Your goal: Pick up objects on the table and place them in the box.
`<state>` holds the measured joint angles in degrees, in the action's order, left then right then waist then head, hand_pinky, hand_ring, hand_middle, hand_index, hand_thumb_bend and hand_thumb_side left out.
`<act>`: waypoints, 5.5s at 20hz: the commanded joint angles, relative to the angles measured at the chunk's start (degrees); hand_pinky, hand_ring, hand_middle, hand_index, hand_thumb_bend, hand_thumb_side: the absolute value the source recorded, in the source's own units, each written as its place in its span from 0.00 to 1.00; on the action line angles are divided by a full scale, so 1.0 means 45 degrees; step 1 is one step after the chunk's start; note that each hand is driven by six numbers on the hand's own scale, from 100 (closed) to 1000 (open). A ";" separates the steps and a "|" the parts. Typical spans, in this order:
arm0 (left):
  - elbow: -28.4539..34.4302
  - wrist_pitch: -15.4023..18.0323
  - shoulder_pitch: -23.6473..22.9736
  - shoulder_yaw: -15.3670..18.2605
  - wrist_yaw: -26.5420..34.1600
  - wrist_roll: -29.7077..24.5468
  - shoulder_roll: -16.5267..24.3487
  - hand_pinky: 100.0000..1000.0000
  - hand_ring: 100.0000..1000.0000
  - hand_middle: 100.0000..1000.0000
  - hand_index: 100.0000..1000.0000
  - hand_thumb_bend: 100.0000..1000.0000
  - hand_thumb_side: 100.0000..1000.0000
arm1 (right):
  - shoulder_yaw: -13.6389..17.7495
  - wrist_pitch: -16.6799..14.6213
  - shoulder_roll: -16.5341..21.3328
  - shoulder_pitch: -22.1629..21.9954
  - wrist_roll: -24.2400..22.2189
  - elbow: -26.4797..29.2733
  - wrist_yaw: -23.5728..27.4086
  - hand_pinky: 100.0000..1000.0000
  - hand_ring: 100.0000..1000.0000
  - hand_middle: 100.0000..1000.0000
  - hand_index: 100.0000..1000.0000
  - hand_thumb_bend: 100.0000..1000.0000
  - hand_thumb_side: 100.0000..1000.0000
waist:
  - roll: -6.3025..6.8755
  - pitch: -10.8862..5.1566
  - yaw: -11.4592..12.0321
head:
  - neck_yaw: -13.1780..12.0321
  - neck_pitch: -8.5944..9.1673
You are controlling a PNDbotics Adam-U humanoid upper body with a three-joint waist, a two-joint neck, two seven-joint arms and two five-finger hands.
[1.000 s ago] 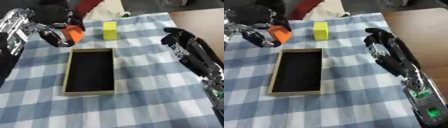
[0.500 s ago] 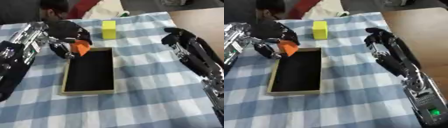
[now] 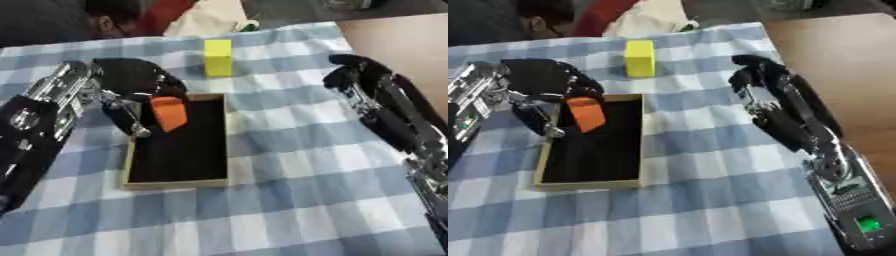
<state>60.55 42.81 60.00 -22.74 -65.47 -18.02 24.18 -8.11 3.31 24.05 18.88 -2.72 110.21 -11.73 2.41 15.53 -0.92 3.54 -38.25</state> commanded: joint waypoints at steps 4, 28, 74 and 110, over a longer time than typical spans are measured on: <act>0.2015 -0.0696 -0.0286 0.0765 0.2515 0.0154 0.1285 0.80 0.82 0.84 0.95 0.05 0.33 | 0.0122 0.0005 0.1172 0.0626 -0.0022 0.0280 -0.0197 0.83 0.68 0.61 0.87 0.00 0.81 | -0.0104 -0.0168 0.0160 | 0.0110 0.0020; 1.0212 -0.5610 -0.6339 0.3653 1.3835 -0.1280 -0.0547 0.76 0.73 0.69 0.99 0.00 0.59 | -0.0933 -0.3131 0.2880 0.7439 -0.3418 -0.7155 -0.4194 0.86 0.86 0.82 0.95 0.20 0.60 | -0.1123 0.0207 0.2569 | 0.1037 0.0621; 1.0464 -0.6253 -0.6808 0.3406 1.4111 -0.2376 -0.1458 0.77 0.73 0.68 1.00 0.00 0.67 | 0.0771 -0.3661 0.0451 0.9385 -0.1930 -1.3172 -0.8896 0.89 0.89 0.95 0.98 0.21 0.52 | -0.1302 0.0354 0.3506 | 0.1808 0.1124; 1.0336 -0.6324 -0.7206 0.3845 1.3835 -0.1907 -0.1180 0.77 0.73 0.68 1.00 0.00 0.66 | -0.0762 -0.4327 0.2341 0.7864 -0.1294 -0.7942 -0.5302 0.83 0.76 0.40 0.86 0.00 0.38 | -0.1039 0.0331 0.2463 | 0.1295 0.1245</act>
<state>106.37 14.31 27.18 -6.37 -3.05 -27.11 17.34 -10.86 -15.83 31.86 53.49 -7.42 70.18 -37.77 -2.53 18.45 10.06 9.71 -32.70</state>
